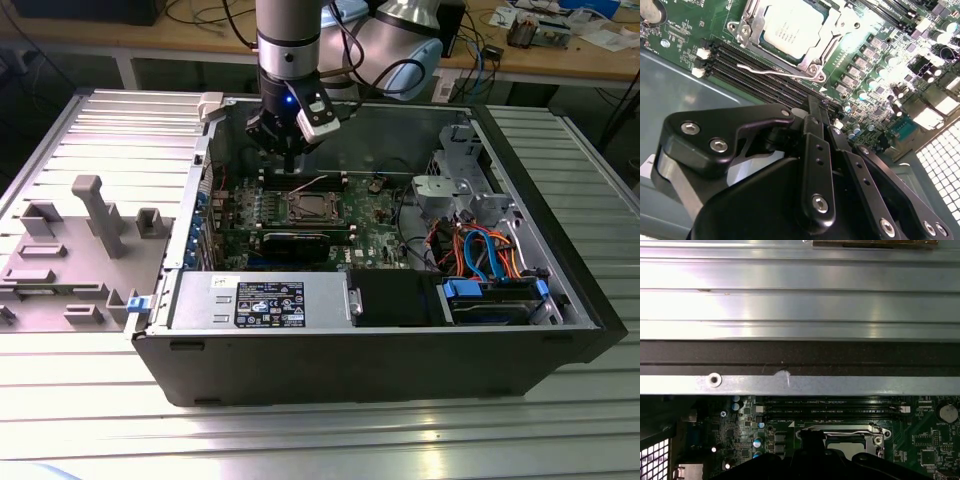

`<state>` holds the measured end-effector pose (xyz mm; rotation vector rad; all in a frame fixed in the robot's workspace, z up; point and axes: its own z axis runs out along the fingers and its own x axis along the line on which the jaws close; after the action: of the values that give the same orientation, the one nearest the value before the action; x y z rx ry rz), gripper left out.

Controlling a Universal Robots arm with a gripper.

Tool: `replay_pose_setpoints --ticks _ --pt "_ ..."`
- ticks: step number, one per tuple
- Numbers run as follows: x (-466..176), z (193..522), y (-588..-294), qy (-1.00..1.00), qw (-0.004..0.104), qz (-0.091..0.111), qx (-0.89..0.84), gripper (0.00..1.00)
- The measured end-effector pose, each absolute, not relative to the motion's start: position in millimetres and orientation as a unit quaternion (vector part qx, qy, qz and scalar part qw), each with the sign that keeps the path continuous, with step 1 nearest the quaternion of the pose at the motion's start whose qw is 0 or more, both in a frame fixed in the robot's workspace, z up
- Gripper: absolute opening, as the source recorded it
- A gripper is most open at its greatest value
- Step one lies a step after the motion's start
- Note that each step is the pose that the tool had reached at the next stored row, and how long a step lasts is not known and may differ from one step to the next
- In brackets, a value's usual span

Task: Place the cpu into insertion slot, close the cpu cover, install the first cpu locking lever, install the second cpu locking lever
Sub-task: 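Install the first cpu locking lever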

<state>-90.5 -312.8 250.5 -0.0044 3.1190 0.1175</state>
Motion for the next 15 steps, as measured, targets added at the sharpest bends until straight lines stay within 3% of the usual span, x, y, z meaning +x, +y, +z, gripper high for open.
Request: replay_pose_setpoints --ticks 15 --pt "-90.5 249.6 -312.8 0.999 0.01 0.039 -0.001 0.11"
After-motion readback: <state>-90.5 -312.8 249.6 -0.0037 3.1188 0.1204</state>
